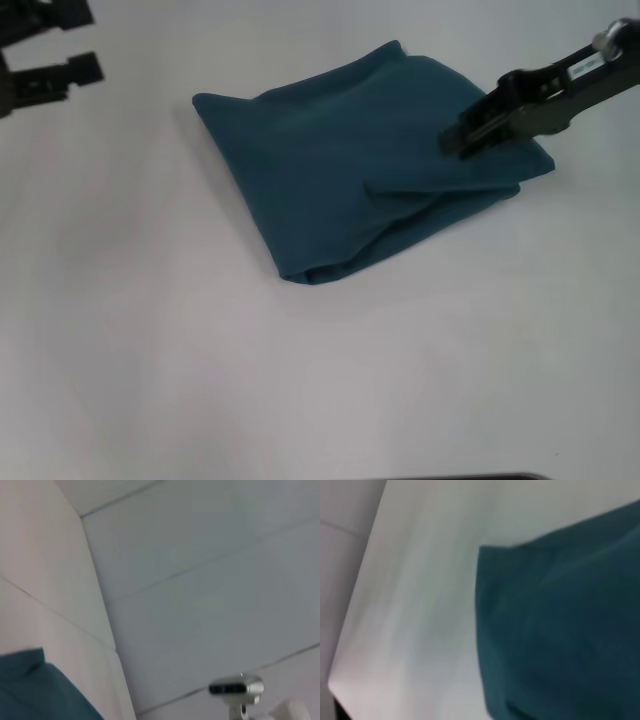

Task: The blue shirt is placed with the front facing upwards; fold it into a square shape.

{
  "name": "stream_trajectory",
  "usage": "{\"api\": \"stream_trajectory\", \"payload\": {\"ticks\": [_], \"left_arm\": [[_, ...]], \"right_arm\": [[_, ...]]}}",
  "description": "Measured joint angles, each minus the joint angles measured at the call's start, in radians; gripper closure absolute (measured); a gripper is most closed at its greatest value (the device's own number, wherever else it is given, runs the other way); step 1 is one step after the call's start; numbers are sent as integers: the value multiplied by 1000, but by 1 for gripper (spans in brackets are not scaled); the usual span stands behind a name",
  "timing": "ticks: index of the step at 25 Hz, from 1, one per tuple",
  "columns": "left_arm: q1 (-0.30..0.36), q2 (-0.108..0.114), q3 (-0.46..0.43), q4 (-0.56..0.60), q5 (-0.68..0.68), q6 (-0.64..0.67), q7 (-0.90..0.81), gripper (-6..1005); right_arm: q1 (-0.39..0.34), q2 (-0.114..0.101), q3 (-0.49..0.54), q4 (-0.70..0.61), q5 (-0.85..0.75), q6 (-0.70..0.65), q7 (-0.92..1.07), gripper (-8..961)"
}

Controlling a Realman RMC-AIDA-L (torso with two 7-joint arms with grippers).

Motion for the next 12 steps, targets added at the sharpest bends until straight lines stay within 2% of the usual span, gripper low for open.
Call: {"api": "stream_trajectory", "payload": {"ticks": [3,8,12], "left_arm": [[8,10,-34,0,-2,-1,-10,171],[16,10,-42,-1,-6,0,-10,174],[13,8,-43,-4,-7,0,-10,176]], "right_arm": [[5,23,4,15,24,2,2,602],[-5,68,6,19,104,27,-12,603],[-8,89,1,56,129,89,-12,604]]}}
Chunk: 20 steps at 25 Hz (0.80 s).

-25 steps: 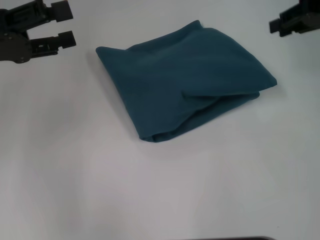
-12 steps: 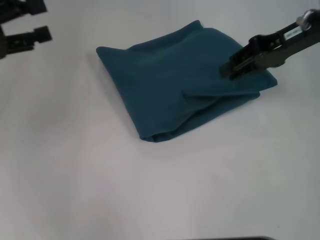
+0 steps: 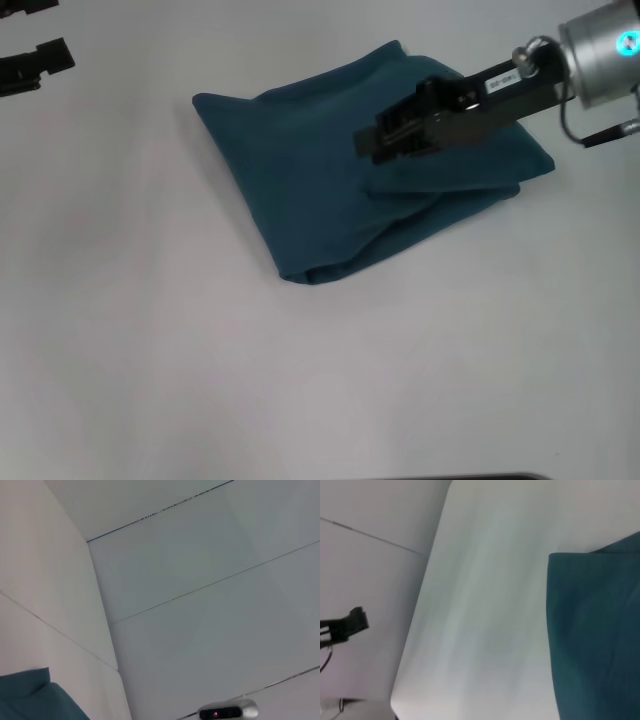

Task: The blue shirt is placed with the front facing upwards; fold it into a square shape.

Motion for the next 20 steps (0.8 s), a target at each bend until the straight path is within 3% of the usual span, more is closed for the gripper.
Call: {"api": "stream_trajectory", "payload": {"ticks": [6,20], "left_arm": [[-10,2,-3,-5,-1,0,-5,179],[-14,2,-6,-7,-2,-2,-10,186]], "right_arm": [[3,8,0,39,-2,90,9,612],[20,8,-7,72,-7,135,23,611]]}}
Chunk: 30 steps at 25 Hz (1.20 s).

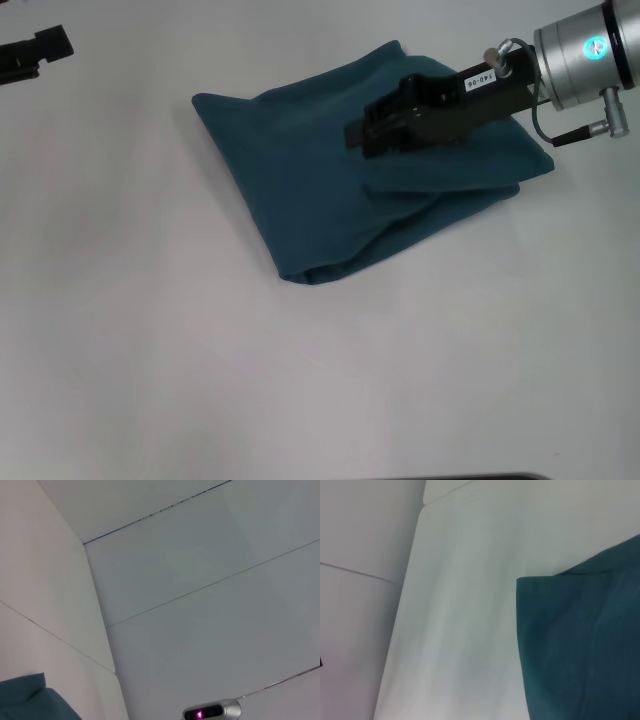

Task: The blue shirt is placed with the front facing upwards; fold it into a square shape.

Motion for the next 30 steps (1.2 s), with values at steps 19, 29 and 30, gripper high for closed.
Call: {"api": "stream_trajectory", "payload": {"ticks": [19,29,30], "left_arm": [[-2,2,13,0,2,6,-5,195],[-37,-33,204,5,9,14,-62,200],[-42,-38,214,6,9,15,-64,201]], "right_arm": [[-26,-71,-55,-165,-84,60,1,612],[-32,-164,21,-202,-77,-34,37,612],[-35,-173,34,-217,-77,-44,44,611]]}}
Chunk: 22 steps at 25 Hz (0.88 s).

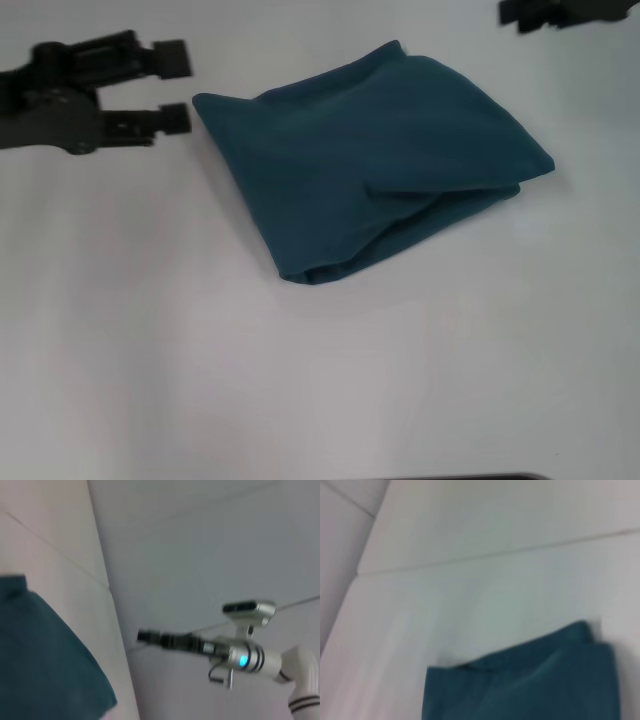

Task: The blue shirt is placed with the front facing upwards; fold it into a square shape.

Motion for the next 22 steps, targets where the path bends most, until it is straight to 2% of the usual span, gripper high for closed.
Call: {"api": "stream_trajectory", "payload": {"ticks": [3,5,9,11,12,15,19,22], "left_arm": [[-11,-12,38,1,5,-4,-4,202],[-21,-19,81,2,56,-41,-19,203],[-37,-39,142,-1,211,-189,-63,205],[-44,-45,153,0,239,-224,-67,206],[-69,-63,185,5,316,-319,-82,207],[-115,-79,198,28,387,-403,-91,208],[-181,-88,199,91,471,-492,-106,210],[-199,-97,205,107,498,-527,-112,212]], "right_arm": [[-18,-9,29,-57,2,-43,16,611],[-27,-11,34,-73,3,-62,20,611],[-37,-12,35,-72,3,-74,18,611],[-38,-13,35,-70,1,-74,15,612],[-39,-13,35,-70,0,-75,14,612],[-39,-14,35,-74,1,-77,14,612],[-40,-14,35,-74,4,-78,14,612],[-40,-15,35,-72,5,-79,13,612]]}}
